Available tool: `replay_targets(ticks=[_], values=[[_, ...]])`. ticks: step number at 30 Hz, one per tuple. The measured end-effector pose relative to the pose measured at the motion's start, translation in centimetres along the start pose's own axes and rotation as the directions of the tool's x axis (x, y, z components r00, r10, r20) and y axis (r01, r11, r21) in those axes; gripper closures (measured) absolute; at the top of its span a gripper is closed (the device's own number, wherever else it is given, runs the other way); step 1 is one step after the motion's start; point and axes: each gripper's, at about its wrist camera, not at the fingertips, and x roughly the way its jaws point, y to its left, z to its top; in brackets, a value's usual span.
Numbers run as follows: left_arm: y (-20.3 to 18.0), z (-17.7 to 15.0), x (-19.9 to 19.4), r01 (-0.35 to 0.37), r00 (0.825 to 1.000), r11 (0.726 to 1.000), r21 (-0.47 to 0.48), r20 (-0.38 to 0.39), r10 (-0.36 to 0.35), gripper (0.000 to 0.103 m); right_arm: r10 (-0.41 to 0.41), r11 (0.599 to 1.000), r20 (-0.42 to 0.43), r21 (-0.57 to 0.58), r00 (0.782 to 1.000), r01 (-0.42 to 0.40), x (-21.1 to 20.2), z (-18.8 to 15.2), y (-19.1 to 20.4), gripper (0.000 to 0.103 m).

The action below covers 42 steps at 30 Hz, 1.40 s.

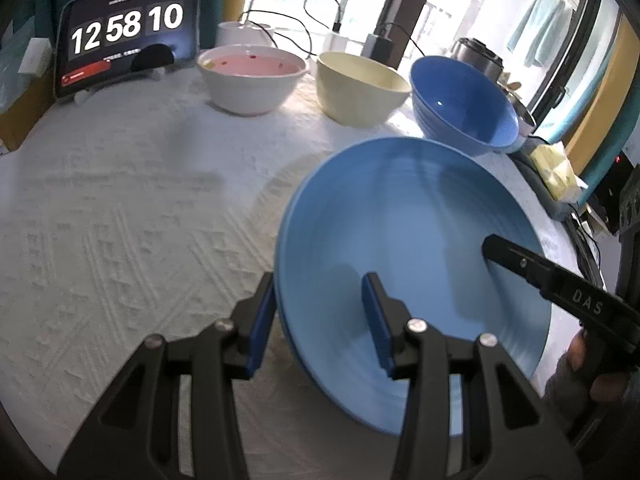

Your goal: Organize plates and bowls

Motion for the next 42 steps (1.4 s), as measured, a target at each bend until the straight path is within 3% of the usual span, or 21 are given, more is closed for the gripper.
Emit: replay_targets(ticks=[13, 42], values=[[4.4, 0.6, -1.0, -0.017, 0.999, 0.998, -0.065, 0.032, 0.02, 0.059, 0.008, 0.999, -0.019, -0.052, 1.0, -0.009, 1.4, 0.3, 4.3, 0.061], [15.9, 2.2, -2.7, -0.126, 0.987, 0.972, -0.199, 0.07, 0.142, 0.059, 0.08, 0.978, -0.107, -0.183, 0.991, -0.099, 8.1, 2.6, 15.6, 0.061]])
